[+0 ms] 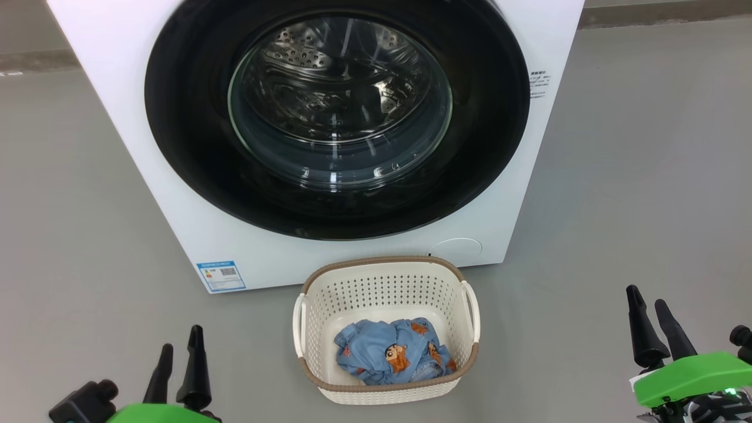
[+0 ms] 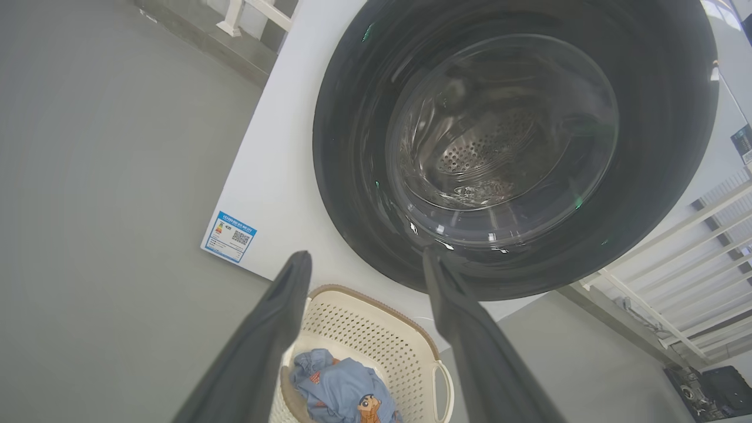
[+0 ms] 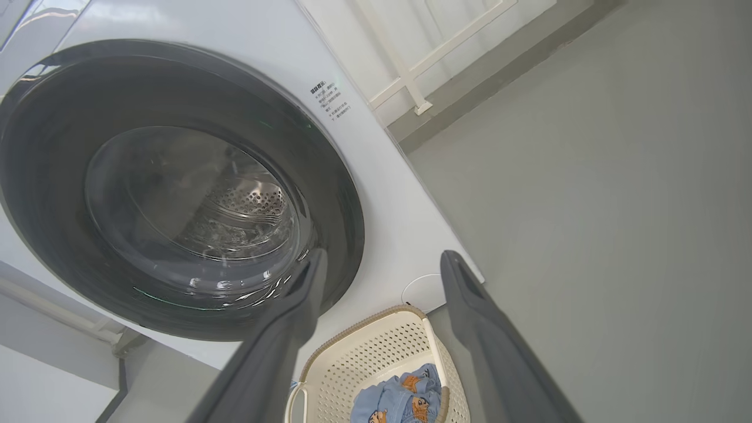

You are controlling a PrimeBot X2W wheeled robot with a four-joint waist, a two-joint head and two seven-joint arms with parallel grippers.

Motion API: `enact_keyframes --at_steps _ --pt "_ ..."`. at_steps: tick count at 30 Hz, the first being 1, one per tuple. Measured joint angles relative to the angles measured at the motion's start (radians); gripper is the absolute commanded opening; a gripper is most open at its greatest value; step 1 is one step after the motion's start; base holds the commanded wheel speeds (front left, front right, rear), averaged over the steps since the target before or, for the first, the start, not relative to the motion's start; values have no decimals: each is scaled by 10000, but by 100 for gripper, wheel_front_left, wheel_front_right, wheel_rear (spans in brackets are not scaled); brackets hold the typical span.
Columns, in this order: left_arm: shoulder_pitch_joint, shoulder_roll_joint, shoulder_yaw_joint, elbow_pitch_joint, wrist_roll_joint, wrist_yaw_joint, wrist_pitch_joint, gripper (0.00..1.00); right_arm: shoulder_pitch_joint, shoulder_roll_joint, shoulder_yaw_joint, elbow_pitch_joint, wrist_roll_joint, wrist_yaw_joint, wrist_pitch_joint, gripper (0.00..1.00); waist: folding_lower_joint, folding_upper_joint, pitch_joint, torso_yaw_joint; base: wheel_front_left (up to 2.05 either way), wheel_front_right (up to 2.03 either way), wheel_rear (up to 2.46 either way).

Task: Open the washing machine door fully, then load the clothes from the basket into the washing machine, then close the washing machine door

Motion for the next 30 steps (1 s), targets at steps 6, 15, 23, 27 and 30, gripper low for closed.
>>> enact_keyframes --at_steps 6,15,23,27,30 --pt "-33 48 -94 35 734 69 -178 100 1 -23 63 -121 -738 0 -71 100 0 0 12 24 0 0 0" --pt "-199 67 -230 96 1881 159 -422 100 2 -150 174 -322 -1781 2 -150 100 1 0 88 54 0 0 0" --pt "-368 73 -336 157 2819 171 -685 100 2 -192 217 -414 -2706 2 -263 100 1 0 129 100 0 0 0" --pt "-384 73 -366 188 3266 174 -809 100 2 -230 221 -462 -3149 4 -343 100 1 0 157 123 0 0 0" --pt "-392 77 -378 192 3639 261 -867 100 2 -251 224 -474 -3444 4 -380 100 1 0 176 146 0 0 0"
